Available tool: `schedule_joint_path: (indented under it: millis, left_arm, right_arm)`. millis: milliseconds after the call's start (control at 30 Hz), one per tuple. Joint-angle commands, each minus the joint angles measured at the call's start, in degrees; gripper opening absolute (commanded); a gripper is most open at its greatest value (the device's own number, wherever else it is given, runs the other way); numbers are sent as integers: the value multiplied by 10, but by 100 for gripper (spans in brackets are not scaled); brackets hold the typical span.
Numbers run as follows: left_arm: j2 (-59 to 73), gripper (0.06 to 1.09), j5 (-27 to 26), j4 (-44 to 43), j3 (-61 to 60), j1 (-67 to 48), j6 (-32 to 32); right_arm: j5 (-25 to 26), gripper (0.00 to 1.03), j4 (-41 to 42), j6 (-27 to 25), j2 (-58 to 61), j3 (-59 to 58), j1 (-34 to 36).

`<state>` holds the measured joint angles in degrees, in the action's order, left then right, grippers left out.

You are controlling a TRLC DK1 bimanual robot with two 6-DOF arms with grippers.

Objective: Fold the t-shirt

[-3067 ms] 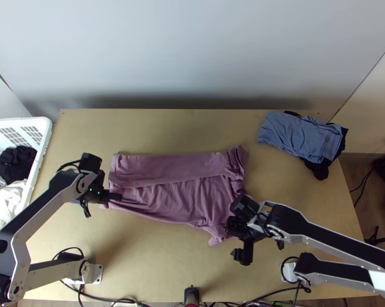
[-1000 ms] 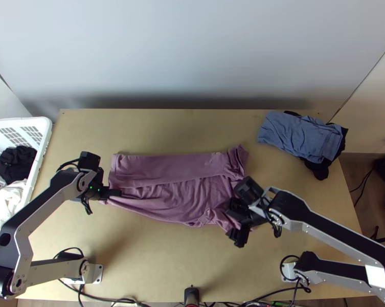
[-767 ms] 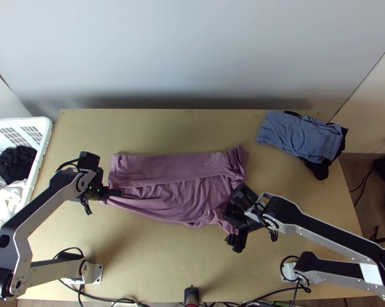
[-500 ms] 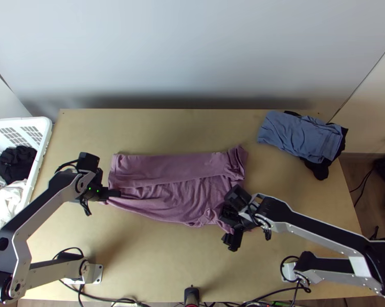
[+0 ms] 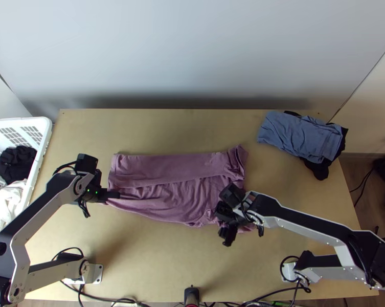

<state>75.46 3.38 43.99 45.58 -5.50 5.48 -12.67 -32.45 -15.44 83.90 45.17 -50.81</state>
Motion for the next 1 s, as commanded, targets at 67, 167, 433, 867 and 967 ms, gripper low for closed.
schedule_joint_path:
  millis: [67, 167, 433, 867, 967]
  left_arm:
    - [-7, 11, 0, 1, -3, 0, 0]
    - [-7, 11, 0, 1, -2, 0, -1]
    - [-7, 11, 0, 1, -1, -1, -1]
    - [-44, 11, -1, 32, 20, 4, -3]
    - [-58, 11, -1, 47, 34, 10, -3]
  right_arm:
    - [15, 7, 12, -13, 1, 14, 39]
    - [22, 3, 11, -13, -8, 14, 45]
    - [25, 3, -10, -12, -67, 20, 69]
    - [26, 3, -115, -17, -168, 61, 120]
    - [26, 3, -127, -18, -182, 73, 136]
